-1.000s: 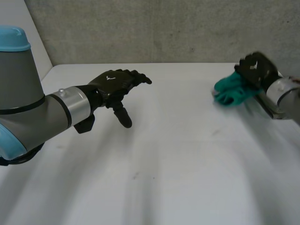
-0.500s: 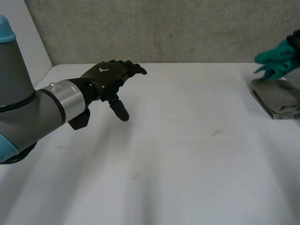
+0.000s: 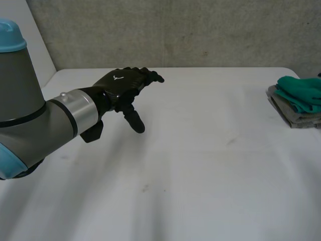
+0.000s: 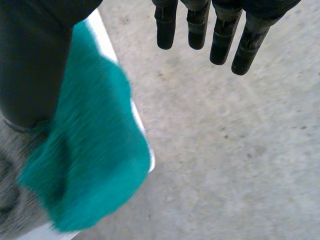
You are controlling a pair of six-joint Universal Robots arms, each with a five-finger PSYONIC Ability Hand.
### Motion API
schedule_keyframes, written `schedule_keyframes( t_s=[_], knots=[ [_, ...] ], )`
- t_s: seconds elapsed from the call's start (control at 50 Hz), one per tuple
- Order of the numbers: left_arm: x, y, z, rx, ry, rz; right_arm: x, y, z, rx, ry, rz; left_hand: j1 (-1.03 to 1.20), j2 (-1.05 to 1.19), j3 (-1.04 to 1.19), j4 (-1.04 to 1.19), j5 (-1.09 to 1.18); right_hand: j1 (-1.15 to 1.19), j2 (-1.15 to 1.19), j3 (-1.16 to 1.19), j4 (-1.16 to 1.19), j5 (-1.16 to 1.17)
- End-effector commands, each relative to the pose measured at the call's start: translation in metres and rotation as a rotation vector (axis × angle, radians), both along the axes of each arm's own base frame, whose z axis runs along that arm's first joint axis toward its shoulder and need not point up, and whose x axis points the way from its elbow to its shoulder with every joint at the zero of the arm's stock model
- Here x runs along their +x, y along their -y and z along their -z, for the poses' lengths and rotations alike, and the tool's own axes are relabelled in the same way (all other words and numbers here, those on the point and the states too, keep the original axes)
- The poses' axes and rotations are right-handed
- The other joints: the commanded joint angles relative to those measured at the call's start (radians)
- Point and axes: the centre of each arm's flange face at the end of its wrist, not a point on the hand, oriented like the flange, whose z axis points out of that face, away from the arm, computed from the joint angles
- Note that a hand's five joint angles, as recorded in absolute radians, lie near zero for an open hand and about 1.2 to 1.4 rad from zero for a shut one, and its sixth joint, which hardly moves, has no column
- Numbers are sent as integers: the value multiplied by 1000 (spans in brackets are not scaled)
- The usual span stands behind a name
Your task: Fold the laundry.
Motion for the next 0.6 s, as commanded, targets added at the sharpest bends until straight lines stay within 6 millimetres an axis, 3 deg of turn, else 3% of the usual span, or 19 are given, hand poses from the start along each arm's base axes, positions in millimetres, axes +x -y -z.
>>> schedule_keyframes(
  t_s=[0.02, 0.04, 0.1, 0.12, 0.18, 0.2, 0.26, 0.28, 0.42, 0.48, 0.6],
  knots=[
    [3, -3, -14, -36, -16, -5, 26, -20, -77, -51, 38, 46, 46, 44, 39, 44, 41, -24, -49, -38, -58, -67],
    [6, -5, -20, -51, -25, -10, 44, -25, -93, -66, 56, 56, 43, 41, 36, 41, 38, -24, -49, -38, -58, -67],
    [9, -6, -29, -72, -36, -18, 79, -37, -107, -54, 103, 56, 43, 41, 36, 41, 38, -24, -49, -38, -58, -67],
    [13, -6, -34, -88, -42, -36, 100, -46, -113, -37, 137, 52, 43, 41, 36, 41, 38, -24, -49, -38, -58, -67],
    [22, -2, -41, -105, -48, -100, 136, -63, -118, 9, 205, 24, 43, 41, 36, 41, 38, -24, -49, -38, -58, -67],
    [30, 1, -46, -118, -54, -163, 161, -78, -122, 41, 260, 5, 37, 35, 30, 35, 32, -24, -49, -38, -58, -67],
    [41, 5, -50, -142, -61, -249, 195, -102, -128, 83, 347, -20, 22, 20, 16, 21, 18, -24, -49, -38, -58, -67],
    [46, 6, -52, -162, -66, -293, 213, -119, -127, 118, 402, -30, 8, 6, 1, 6, 3, -24, -49, -38, -58, -67],
    [53, 7, -42, -212, -80, -366, 262, -176, -112, 185, 525, 5, -25, -27, -31, -26, -29, -24, -49, -38, -58, -67],
    [53, 7, -33, -201, -71, -368, 269, -187, -101, 176, 529, 46, -27, -30, -34, -29, -32, -24, -49, -38, -58, -67],
    [53, 8, -29, -189, -72, -370, 266, -194, -96, 130, 550, 108, -33, -35, -40, -35, -38, -24, -49, -38, -58, -67]
  ],
)
